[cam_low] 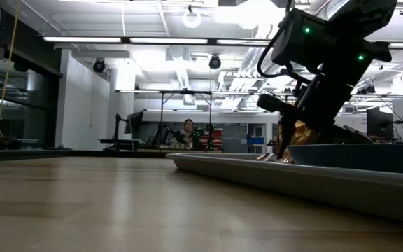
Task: Pick and place plate/cup/fork/spoon on tray
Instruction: Put the light orange fork on the gray serving tray to the right of the orange spoon
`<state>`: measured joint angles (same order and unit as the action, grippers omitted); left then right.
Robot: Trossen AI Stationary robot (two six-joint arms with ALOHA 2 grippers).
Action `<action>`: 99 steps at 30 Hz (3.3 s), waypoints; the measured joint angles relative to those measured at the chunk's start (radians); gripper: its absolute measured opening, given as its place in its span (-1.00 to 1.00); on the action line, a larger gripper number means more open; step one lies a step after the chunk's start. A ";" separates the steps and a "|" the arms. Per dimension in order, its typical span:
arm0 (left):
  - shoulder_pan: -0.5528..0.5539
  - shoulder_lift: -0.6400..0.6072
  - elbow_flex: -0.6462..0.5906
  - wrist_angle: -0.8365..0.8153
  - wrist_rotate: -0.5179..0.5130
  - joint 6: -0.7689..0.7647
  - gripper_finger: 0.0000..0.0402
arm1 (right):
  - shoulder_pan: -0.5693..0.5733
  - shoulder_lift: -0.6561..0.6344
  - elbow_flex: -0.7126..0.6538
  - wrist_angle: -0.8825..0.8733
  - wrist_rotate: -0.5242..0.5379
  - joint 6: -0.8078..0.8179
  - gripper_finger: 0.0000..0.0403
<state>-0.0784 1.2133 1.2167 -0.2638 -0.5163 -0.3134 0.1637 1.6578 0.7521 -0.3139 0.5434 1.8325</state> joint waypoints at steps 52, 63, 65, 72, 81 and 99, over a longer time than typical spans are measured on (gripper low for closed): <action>0.000 0.000 0.001 0.025 -0.018 0.001 0.06 | 0.032 0.304 0.641 -0.279 -0.597 -1.957 -1.00; 0.000 0.000 0.001 0.029 -0.018 0.001 0.06 | 0.024 0.368 0.640 -0.289 -0.616 -2.051 -1.00; 0.000 0.000 0.001 0.030 -0.018 0.001 0.06 | 0.024 0.370 0.640 -0.289 -0.616 -2.051 -1.00; 0.000 0.000 0.001 0.030 -0.019 0.001 0.06 | 0.008 0.371 0.640 -0.281 -0.561 -2.048 -1.00; 0.000 0.000 0.001 0.029 -0.019 0.002 0.06 | -0.049 0.378 0.640 -0.283 -0.484 -2.043 -1.00; 0.000 0.000 0.001 0.029 -0.018 0.002 0.06 | -0.133 0.377 0.640 -0.319 -0.444 -2.074 -1.00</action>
<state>-0.0780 1.2137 1.2175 -0.2352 -0.5348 -0.3111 0.0311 2.0348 1.3918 -0.6329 0.0991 -0.2412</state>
